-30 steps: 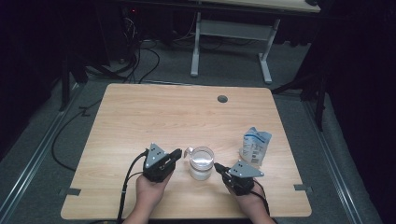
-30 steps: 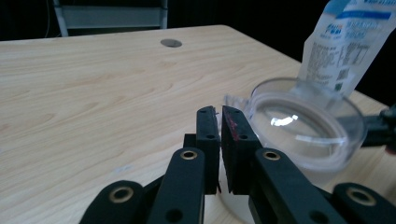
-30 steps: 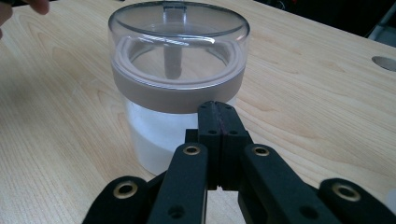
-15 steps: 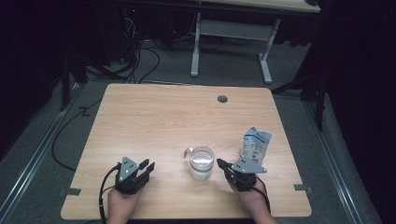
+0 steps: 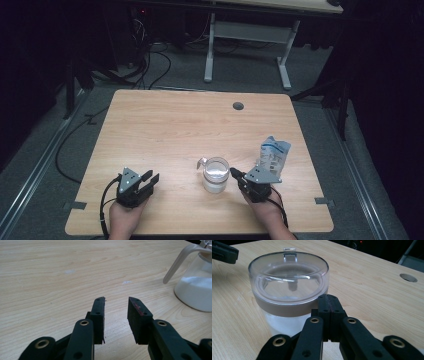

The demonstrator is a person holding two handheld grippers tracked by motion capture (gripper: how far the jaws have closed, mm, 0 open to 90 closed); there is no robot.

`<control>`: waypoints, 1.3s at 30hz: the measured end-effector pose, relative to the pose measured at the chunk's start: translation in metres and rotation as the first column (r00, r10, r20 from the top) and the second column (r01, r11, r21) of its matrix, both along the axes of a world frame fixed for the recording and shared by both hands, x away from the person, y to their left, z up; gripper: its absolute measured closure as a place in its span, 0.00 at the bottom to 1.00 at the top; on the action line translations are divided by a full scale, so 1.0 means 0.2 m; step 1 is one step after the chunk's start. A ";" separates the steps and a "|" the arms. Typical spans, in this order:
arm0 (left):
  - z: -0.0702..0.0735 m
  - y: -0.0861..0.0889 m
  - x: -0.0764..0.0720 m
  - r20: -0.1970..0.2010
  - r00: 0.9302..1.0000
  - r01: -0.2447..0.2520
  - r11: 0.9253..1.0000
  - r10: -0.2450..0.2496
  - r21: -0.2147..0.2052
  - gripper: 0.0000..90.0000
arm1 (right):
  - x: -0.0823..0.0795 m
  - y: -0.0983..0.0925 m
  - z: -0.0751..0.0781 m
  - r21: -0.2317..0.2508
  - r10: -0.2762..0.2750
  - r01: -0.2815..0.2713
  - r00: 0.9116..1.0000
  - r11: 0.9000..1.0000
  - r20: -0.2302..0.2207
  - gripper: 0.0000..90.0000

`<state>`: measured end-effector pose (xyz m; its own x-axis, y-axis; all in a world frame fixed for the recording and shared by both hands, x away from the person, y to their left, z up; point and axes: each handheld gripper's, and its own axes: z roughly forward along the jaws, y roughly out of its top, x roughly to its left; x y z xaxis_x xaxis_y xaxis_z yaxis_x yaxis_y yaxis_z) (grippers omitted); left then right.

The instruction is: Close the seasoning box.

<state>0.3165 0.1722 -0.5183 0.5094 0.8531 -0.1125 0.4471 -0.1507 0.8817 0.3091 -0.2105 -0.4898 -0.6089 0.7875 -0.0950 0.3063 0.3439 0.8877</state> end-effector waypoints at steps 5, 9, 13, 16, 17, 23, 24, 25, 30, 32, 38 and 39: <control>0.01 0.03 -0.01 0.009 1.000 -0.020 1.000 0.020 0.000 0.75 | -0.01 0.00 0.00 -0.004 0.004 -0.004 1.000 1.000 0.004 1.00; 0.01 0.03 0.00 0.022 0.999 -0.027 1.000 0.026 0.012 0.75 | -0.02 0.01 0.00 -0.017 0.020 -0.020 1.000 1.000 0.014 1.00; 0.01 0.02 -0.01 0.020 0.999 -0.028 1.000 0.027 0.013 0.75 | -0.06 0.03 0.01 -0.020 0.043 -0.043 0.999 0.999 0.017 1.00; 0.01 0.02 -0.01 0.022 0.999 -0.029 1.000 0.029 0.009 0.75 | -0.10 0.05 0.00 -0.021 0.073 -0.072 0.997 0.997 0.022 1.00; 0.01 0.02 -0.01 0.024 0.999 -0.030 1.000 0.030 0.008 0.75 | -0.10 0.06 0.00 -0.023 0.082 -0.081 0.996 0.996 0.025 1.00; 0.01 0.03 -0.01 0.026 0.999 -0.033 0.999 0.033 0.003 0.75 | -0.13 0.08 0.02 -0.014 0.109 -0.109 0.993 0.994 0.035 1.00; 0.01 0.03 -0.01 0.020 0.999 -0.031 1.000 0.032 -0.002 0.75 | -0.12 0.08 0.02 -0.007 0.099 -0.099 0.994 0.995 0.043 1.00; 0.01 0.03 -0.01 0.020 0.999 -0.032 0.999 0.032 -0.003 0.75 | -0.11 0.07 0.03 -0.001 0.082 -0.082 0.996 0.997 0.045 1.00; 0.01 0.05 -0.03 0.020 0.999 -0.041 0.999 0.041 -0.009 0.75 | -0.02 0.06 0.02 0.016 0.056 -0.056 0.998 0.998 0.022 1.00; 0.01 0.07 -0.03 0.020 0.999 -0.046 0.999 0.046 -0.010 0.75 | -0.01 0.07 0.01 0.011 0.063 -0.064 0.998 0.998 0.013 1.00; 0.01 0.08 -0.04 0.020 0.998 -0.056 0.998 0.056 -0.017 0.75 | -0.02 0.09 0.01 0.002 0.072 -0.072 0.997 0.997 0.019 1.00; 0.01 0.08 -0.04 0.021 0.998 -0.054 0.998 0.055 -0.016 0.75 | -0.03 0.09 0.01 0.000 0.075 -0.075 0.997 0.997 0.021 1.00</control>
